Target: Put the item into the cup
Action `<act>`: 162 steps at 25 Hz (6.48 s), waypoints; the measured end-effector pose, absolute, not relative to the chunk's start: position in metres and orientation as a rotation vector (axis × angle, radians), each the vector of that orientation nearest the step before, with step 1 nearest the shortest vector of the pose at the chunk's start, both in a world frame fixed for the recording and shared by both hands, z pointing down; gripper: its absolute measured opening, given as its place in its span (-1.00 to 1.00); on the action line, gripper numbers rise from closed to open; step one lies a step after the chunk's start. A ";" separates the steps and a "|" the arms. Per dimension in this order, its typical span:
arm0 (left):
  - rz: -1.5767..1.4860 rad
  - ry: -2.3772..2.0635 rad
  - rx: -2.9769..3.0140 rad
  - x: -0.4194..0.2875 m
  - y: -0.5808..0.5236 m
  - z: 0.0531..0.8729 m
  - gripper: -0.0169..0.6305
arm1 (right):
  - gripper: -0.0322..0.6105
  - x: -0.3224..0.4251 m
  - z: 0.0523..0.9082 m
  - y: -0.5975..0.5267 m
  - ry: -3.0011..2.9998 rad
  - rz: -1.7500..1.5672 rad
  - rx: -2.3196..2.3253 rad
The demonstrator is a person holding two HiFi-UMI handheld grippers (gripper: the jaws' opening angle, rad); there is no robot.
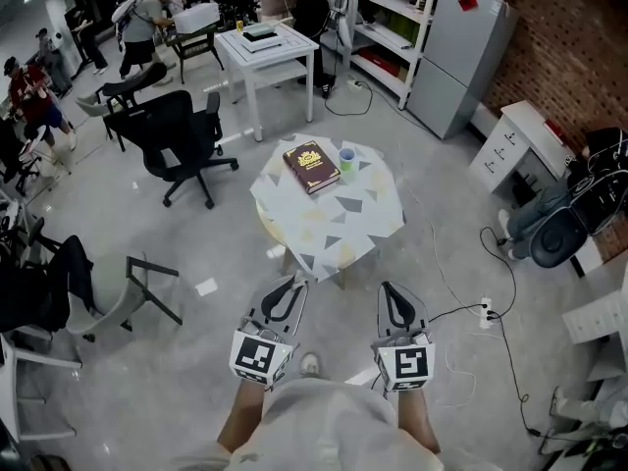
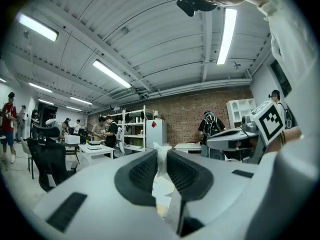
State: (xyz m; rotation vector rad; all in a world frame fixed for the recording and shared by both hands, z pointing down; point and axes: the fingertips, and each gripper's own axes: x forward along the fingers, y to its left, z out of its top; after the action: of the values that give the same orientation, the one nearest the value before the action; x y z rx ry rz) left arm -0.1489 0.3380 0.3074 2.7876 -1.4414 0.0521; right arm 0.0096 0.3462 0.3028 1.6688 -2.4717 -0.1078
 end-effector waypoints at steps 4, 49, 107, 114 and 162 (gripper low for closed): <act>0.038 -1.424 2.796 -0.160 0.319 0.310 -0.75 | -0.88 0.000 0.303 0.331 -2.442 -0.119 1.685; 0.129 -1.519 2.757 -0.103 0.131 0.309 -0.75 | -0.88 0.063 0.319 0.134 -2.501 -0.044 1.639; 0.194 -1.593 2.701 -0.056 -0.047 0.323 -0.75 | -0.88 0.114 0.346 -0.046 -2.498 0.049 1.584; 0.202 -1.537 2.718 -0.063 -0.083 0.327 -0.75 | -0.88 0.105 0.354 -0.073 -2.457 0.076 1.593; 0.266 -1.231 2.695 -0.070 -0.214 0.435 -0.75 | -0.88 0.044 0.440 -0.190 -2.321 0.198 1.474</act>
State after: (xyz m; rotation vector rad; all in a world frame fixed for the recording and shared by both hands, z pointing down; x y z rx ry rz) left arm -0.0704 -0.2143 0.4352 2.6950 -1.2312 0.2655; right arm 0.0441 -0.1901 0.4398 1.4736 -2.3213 0.1978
